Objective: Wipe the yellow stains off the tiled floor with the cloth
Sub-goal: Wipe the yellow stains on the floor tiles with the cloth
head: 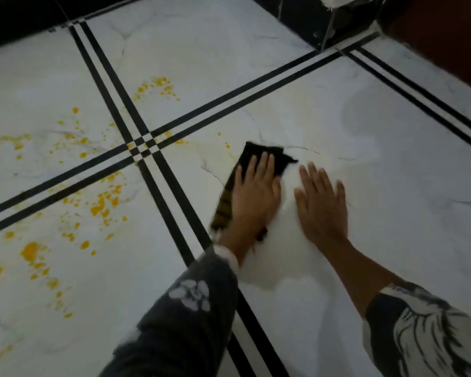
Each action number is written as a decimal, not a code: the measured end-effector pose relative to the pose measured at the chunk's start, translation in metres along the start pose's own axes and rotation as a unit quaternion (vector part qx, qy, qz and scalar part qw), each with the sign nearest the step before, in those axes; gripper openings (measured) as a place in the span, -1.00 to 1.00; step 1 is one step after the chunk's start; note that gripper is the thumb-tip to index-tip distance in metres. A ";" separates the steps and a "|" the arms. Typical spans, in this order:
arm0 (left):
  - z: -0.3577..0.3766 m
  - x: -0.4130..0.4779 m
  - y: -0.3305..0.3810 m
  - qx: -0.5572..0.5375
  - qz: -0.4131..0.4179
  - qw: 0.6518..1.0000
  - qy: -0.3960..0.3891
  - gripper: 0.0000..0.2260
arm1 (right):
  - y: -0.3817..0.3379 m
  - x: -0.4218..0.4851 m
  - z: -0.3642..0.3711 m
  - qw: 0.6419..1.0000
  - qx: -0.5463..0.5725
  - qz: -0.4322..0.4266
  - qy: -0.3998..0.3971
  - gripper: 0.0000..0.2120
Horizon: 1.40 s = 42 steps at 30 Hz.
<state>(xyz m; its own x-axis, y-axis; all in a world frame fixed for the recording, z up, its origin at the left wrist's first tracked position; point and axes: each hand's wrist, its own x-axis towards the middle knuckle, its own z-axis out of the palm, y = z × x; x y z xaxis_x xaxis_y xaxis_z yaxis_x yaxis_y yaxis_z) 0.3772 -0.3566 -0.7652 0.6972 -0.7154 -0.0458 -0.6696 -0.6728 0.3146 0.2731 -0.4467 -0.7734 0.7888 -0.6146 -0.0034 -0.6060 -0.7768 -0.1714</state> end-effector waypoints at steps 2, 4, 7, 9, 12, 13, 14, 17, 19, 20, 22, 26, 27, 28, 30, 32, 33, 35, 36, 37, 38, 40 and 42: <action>-0.012 0.035 -0.031 0.037 -0.037 0.998 0.020 -0.53 | 0.002 -0.001 0.002 1.000 0.003 0.000 0.005 -0.37; -0.020 0.039 -0.076 0.029 -0.143 0.988 0.057 -0.54 | 0.002 0.001 0.003 1.000 0.004 0.000 0.004 -0.38; -0.020 -0.009 -0.084 0.020 -0.258 0.963 0.073 -0.52 | 0.001 0.001 0.002 1.000 0.008 0.002 -0.001 -0.38; -0.008 -0.040 -0.044 0.043 -0.200 0.976 0.069 -0.47 | 0.002 0.000 0.001 1.000 0.011 0.004 -0.002 -0.38; -0.001 -0.025 -0.004 0.029 -0.058 0.998 0.006 -0.45 | 0.000 0.000 -0.003 1.000 0.008 0.006 -0.004 -0.38; -0.004 -0.001 -0.007 0.026 -0.020 0.999 -0.008 -0.49 | 0.000 0.001 -0.002 1.000 0.008 0.004 -0.005 -0.38; -0.009 0.023 -0.017 0.026 0.005 1.000 -0.016 -0.52 | 0.001 0.002 -0.001 1.000 0.007 0.003 -0.007 -0.38; -0.023 0.070 -0.071 0.041 -0.033 0.999 0.008 -0.54 | 0.004 0.001 0.003 1.000 0.003 0.004 -0.009 -0.38; -0.032 0.064 -0.110 0.035 -0.112 0.992 0.039 -0.54 | 0.004 0.002 0.003 1.000 0.003 0.002 -0.003 -0.39; -0.036 0.049 -0.121 0.022 -0.161 0.985 0.052 -0.54 | 0.004 0.002 0.003 1.000 0.007 0.001 -0.006 -0.39; -0.030 0.009 -0.112 0.018 -0.235 0.969 0.074 -0.53 | 0.003 0.001 0.002 1.000 0.013 0.004 -0.011 -0.38; -0.002 -0.037 -0.024 0.039 -0.112 0.992 0.043 -0.48 | 0.000 0.000 -0.002 1.000 0.012 0.005 -0.014 -0.39; 0.000 -0.028 -0.010 0.033 -0.054 0.998 0.019 -0.49 | 0.000 0.000 -0.003 1.000 0.010 0.004 -0.015 -0.41; -0.002 -0.011 -0.006 0.032 -0.011 0.999 -0.002 -0.51 | 0.000 0.001 -0.003 1.000 0.012 0.003 -0.016 -0.43; -0.011 0.027 -0.024 0.023 0.024 0.999 -0.012 -0.54 | 0.002 0.002 -0.004 1.000 0.019 0.000 -0.014 -0.45; -0.020 0.043 -0.061 0.027 0.000 1.000 0.006 -0.55 | 0.004 0.001 -0.002 1.000 0.022 0.001 -0.013 -0.49; -0.023 0.042 -0.080 0.031 -0.020 0.999 0.014 -0.55 | 0.006 0.002 -0.001 1.000 0.020 0.002 -0.015 -0.50; -0.029 0.017 -0.111 0.029 -0.078 0.996 0.032 -0.55 | 0.007 0.001 0.001 1.000 0.014 0.003 -0.016 -0.51; -0.026 -0.003 -0.113 0.025 -0.120 0.992 0.040 -0.54 | 0.010 0.001 0.001 1.000 0.010 0.007 -0.016 -0.51; -0.023 -0.029 -0.109 0.032 -0.166 0.984 0.051 -0.54 | 0.010 0.001 0.001 1.000 0.011 0.006 -0.015 -0.51; -0.019 -0.057 -0.097 0.044 -0.206 0.975 0.066 -0.52 | 0.009 0.001 0.000 1.000 0.013 0.003 -0.015 -0.50; -0.009 -0.100 -0.059 0.030 -0.213 0.974 0.075 -0.45 | 0.009 0.000 -0.002 1.000 0.015 -0.003 -0.017 -0.45; -0.007 -0.118 -0.034 0.021 -0.099 0.995 0.016 -0.40 | 0.008 -0.001 -0.002 1.000 0.011 -0.004 -0.025 -0.42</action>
<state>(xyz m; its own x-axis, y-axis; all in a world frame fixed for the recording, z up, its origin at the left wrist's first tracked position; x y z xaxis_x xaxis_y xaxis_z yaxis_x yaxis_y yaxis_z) 0.3200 -0.2482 -0.7643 0.8235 -0.5626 -0.0733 -0.5282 -0.8074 0.2628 0.2677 -0.4526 -0.7731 0.7977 -0.6008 -0.0512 -0.5982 -0.7778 -0.1929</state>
